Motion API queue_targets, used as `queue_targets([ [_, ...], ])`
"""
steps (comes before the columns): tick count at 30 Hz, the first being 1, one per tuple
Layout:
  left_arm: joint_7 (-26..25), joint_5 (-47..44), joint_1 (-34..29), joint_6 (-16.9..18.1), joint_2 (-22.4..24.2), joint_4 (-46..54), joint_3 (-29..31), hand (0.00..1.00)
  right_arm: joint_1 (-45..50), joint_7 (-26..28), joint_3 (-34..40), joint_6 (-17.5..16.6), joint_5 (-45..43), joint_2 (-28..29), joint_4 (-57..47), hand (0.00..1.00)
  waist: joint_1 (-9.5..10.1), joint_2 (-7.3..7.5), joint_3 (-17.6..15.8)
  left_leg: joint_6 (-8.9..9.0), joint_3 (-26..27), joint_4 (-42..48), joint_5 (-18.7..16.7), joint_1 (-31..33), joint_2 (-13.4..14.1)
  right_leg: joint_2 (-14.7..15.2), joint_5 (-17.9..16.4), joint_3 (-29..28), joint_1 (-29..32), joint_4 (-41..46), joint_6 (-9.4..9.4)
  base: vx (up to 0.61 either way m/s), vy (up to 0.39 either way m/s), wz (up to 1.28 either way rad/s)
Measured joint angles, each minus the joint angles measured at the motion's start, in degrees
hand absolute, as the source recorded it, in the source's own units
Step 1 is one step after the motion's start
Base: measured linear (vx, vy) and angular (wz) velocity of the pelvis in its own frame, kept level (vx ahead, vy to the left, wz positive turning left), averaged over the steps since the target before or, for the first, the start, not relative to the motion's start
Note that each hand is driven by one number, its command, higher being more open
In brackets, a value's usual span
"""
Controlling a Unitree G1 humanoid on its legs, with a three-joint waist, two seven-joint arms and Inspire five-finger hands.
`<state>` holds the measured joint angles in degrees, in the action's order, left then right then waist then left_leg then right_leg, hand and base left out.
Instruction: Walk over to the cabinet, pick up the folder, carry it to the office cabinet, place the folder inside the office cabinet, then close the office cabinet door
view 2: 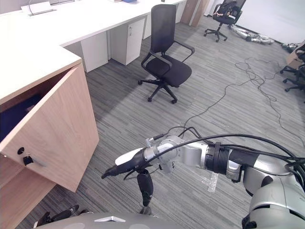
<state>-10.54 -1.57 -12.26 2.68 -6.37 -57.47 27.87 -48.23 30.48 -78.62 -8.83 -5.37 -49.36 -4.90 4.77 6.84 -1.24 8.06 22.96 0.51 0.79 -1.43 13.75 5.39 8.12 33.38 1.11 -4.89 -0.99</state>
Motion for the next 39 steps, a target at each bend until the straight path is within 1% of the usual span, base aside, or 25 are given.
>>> queue_targets([
  [4,0.1,0.0,0.1,0.0,0.0,-0.1,-0.6,1.0,2.6,0.0,1.0,0.0,0.7,-0.1,0.2,1.0,0.26,0.26,0.1,-0.14,-1.1,-0.2,0.3,0.5,0.0,0.0,-0.1,0.8,0.0,0.0,0.11,0.02,0.058,0.11],
  [7,0.1,0.0,0.2,0.0,0.0,-0.1,-1.7,1.0,9.4,0.2,4.4,0.1,1.2,0.0,2.0,1.0,1.43,0.1,0.0,-0.17,-1.8,-0.6,0.6,1.0,-0.3,0.2,-0.1,1.4,0.3,0.0,0.13,0.04,0.068,0.14],
  [10,0.3,0.0,0.4,0.0,0.4,0.2,-4.3,1.0,17.6,0.3,11.3,1.2,4.7,0.4,9.3,1.0,1.89,-0.27,-0.2,-0.5,-4.6,-1.0,1.2,2.4,-1.2,1.1,-0.3,4.1,0.0,0.3,-0.13,0.05,0.083,0.45],
  [12,0.8,-0.1,0.3,0.0,1.4,1.3,-6.5,1.0,23.3,-1.0,20.3,2.8,7.3,2.2,18.0,1.0,2.61,-1.52,-1.1,-1.11,-6.2,-1.4,1.6,2.9,-2.2,2.0,-0.3,5.6,-0.3,0.3,-0.36,0.02,0.095,0.37],
  [13,0.9,-0.1,0.3,0.0,1.7,1.6,-7.1,1.0,24.5,-1.6,22.9,3.2,7.5,3.0,20.7,1.0,2.77,-1.89,-1.3,-1.31,-6.5,-1.8,1.8,2.9,-2.5,2.2,-0.2,6.0,-0.5,0.3,-0.51,0.02,0.09,0.39],
  [14,1.2,-0.1,0.3,0.1,2.2,2.0,-8.2,1.0,26.6,-3.0,28.9,3.6,9.5,5.1,25.8,1.0,2.81,-2.73,-1.8,-1.62,-7.5,-2.0,2.1,2.9,-3.1,2.8,-0.2,6.9,-1.0,0.3,-0.96,0.02,0.073,0.35],
  [15,1.2,-0.2,0.3,0.1,2.3,2.0,-9.2,1.0,27.7,-4.1,32.3,3.9,10.4,6.6,28.3,1.0,2.78,-3.09,-2.0,-1.68,-8.0,-2.2,2.1,2.8,-3.5,3.2,-0.5,7.4,-1.3,0.4,-1.28,0.02,0.094,0.47],
  [17,1.5,-0.2,-0.2,0.1,3.2,2.5,-11.5,1.0,32.3,-9.5,49.7,4.9,14.5,13.1,36.8,1.0,2.54,-4.68,-1.9,-2.34,-10.1,-2.9,2.4,2.8,-5.3,5.0,-1.0,9.7,-2.2,1.2,-2.77,0.04,0.125,0.57],
  [18,1.8,-0.2,-1.0,0.1,3.6,3.7,-11.7,1.0,34.3,-13.3,59.2,5.6,14.5,16.2,39.1,1.0,2.18,-5.33,-1.8,-2.71,-11.2,-2.9,2.4,2.8,-6.3,6.8,-2.0,10.7,-2.2,3.6,-3.58,0.07,0.14,0.56],
  [19,1.9,-0.1,-1.5,0.1,3.8,4.2,-11.8,1.0,35.3,-15.9,63.9,6.1,14.3,17.7,39.5,1.0,1.96,-5.61,-1.7,-3.15,-11.8,-2.9,2.2,2.8,-6.9,7.8,-2.5,11.2,-2.2,5.0,-3.76,0.09,0.16,0.51],
  [20,2.0,-0.1,-2.1,0.1,4.0,4.5,-11.8,1.0,36.4,-18.8,71.6,6.5,14.0,20.4,40.0,1.0,1.46,-5.86,-1.5,-3.54,-12.4,-2.8,2.0,2.6,-7.9,9.3,-3.3,11.8,-2.2,7.3,-4.47,0.12,0.172,0.4],
  [21,2.0,-0.1,-2.8,0.1,4.1,4.5,-11.8,1.0,36.5,-23.3,80.8,7.2,13.9,23.4,40.4,1.0,1.09,-5.91,-1.5,-4.19,-12.6,-2.9,2.0,1.9,-9.3,11.8,-4.3,11.8,-2.0,10.4,-5.2,0.12,0.178,0.32],
  [22,2.0,-0.1,-3.1,0.1,4.1,4.5,-11.8,1.0,36.5,-26.1,85.8,7.3,13.9,24.7,40.4,1.0,1.05,-5.91,-1.5,-4.66,-12.6,-2.9,1.7,1.5,-10.1,13.0,-4.7,11.7,-2.0,11.7,-5.56,0.11,0.208,0.24],
  [24,1.9,0.0,-3.7,0.0,4.0,4.6,-11.8,1.0,36.5,-36.5,101.8,7.6,12.8,26.6,40.4,1.0,0.96,-5.63,-1.5,-5.99,-12.9,-2.8,0.9,0.2,-13.2,17.4,-5.2,10.8,-2.5,14.6,-6.04,0.08,0.214,0.21],
  [25,1.9,0.1,-3.8,-0.1,4.0,4.6,-11.9,1.0,36.6,-39.3,104.6,7.8,11.5,26.6,40.4,1.0,0.91,-5.57,-1.5,-6.3,-12.9,-2.8,0.8,0.0,-13.8,18.1,-5.2,10.4,-2.6,14.8,-6.04,0.06,0.193,0.17],
  [27,1.8,0.5,-4.2,-0.4,3.4,4.6,-12.1,1.0,37.5,-47.3,115.6,8.6,7.9,28.2,41.4,1.0,-0.34,-4.8,-1.3,-7.2,-13.4,-2.6,0.2,-0.4,-16.2,20.4,-4.9,10.3,-3.4,14.8,-6.29,0.06,0.163,0.15],
  [28,1.7,0.5,-4.2,-0.5,3.2,4.6,-12.4,1.0,37.9,-48.8,118.2,8.6,6.7,28.8,42.5,1.0,-0.51,-4.57,-1.1,-7.39,-13.4,-2.6,0.0,-0.5,-16.5,20.7,-4.7,10.3,-3.4,14.8,-6.1,0.07,0.116,0.03],
  [30,1.3,0.5,-4.1,-0.8,2.6,4.6,-12.5,1.0,39.0,-54.9,129.0,8.4,-0.3,32.2,49.8,1.0,-0.8,-3.57,-0.4,-7.78,-13.3,-2.7,-0.7,-0.9,-17.2,21.4,-4.4,10.0,-3.5,14.7,-5.78,0.07,0.068,-0.07],
  [31,1.1,0.5,-4.0,-0.9,2.5,4.6,-12.5,1.0,39.3,-56.6,131.7,8.3,-2.9,33.3,51.6,1.0,-0.89,-3.4,-0.2,-7.86,-13.4,-2.7,-0.8,-1.0,-17.3,21.5,-4.4,10.0,-3.7,14.7,-5.77,0.07,0.021,0.01],
  [33,0.6,0.5,-3.9,-1.9,2.5,4.5,-12.6,1.0,43.1,-62.4,138.6,7.4,-11.2,39.1,56.9,1.0,-2.03,-3.26,0.7,-7.81,-13.8,-2.8,-1.1,-1.0,-17.4,21.6,-4.4,10.3,-4.1,14.7,-5.77,0.07,-0.017,0.06],
  [34,0.5,0.5,-3.8,-2.1,2.6,4.5,-12.7,1.0,44.0,-63.2,140.0,7.0,-13.1,40.5,58.6,1.0,-2.22,-3.32,0.8,-7.81,-13.9,-2.8,-1.2,-1.1,-17.4,21.6,-4.4,10.3,-4.2,14.7,-5.77,0.05,-0.034,0.03],
  [35,0.5,0.5,-3.6,-2.3,2.6,4.5,-13.4,1.0,45.5,-63.9,142.6,6.4,-17.9,42.8,62.7,1.0,-2.36,-3.58,0.9,-7.78,-13.9,-2.7,-1.3,-1.0,-17.4,21.5,-4.4,10.3,-4.2,14.7,-5.76,0.03,-0.036,0.0],
  [36,0.5,0.4,-3.5,-2.7,2.6,4.5,-14.0,1.0,46.5,-63.8,144.4,5.4,-25.4,44.5,67.6,1.0,-2.54,-3.72,1.0,-7.44,-14.0,-2.8,-1.6,-1.0,-17.4,21.5,-4.4,10.3,-4.2,14.7,-5.75,0.03,-0.036,-0.01],
  [38,0.6,0.4,-3.5,-2.9,2.9,4.4,-14.1,1.0,47.3,-62.7,144.9,4.3,-34.1,46.7,72.5,1.0,-2.71,-4.17,1.2,-7.52,-14.0,-2.7,-1.9,-1.0,-17.3,21.5,-4.4,10.2,-4.2,14.7,-5.71,0.0,0.0,0.0],
  [39,0.7,0.2,-3.6,-2.9,2.9,4.3,-14.9,1.0,47.5,-61.6,144.9,2.9,-41.5,49.7,74.0,1.0,-3.15,-4.63,1.4,-7.59,-14.1,-2.7,-1.9,-1.1,-17.5,21.5,-4.5,10.0,-4.4,14.6,-5.62,0.01,-0.027,0.06],
])
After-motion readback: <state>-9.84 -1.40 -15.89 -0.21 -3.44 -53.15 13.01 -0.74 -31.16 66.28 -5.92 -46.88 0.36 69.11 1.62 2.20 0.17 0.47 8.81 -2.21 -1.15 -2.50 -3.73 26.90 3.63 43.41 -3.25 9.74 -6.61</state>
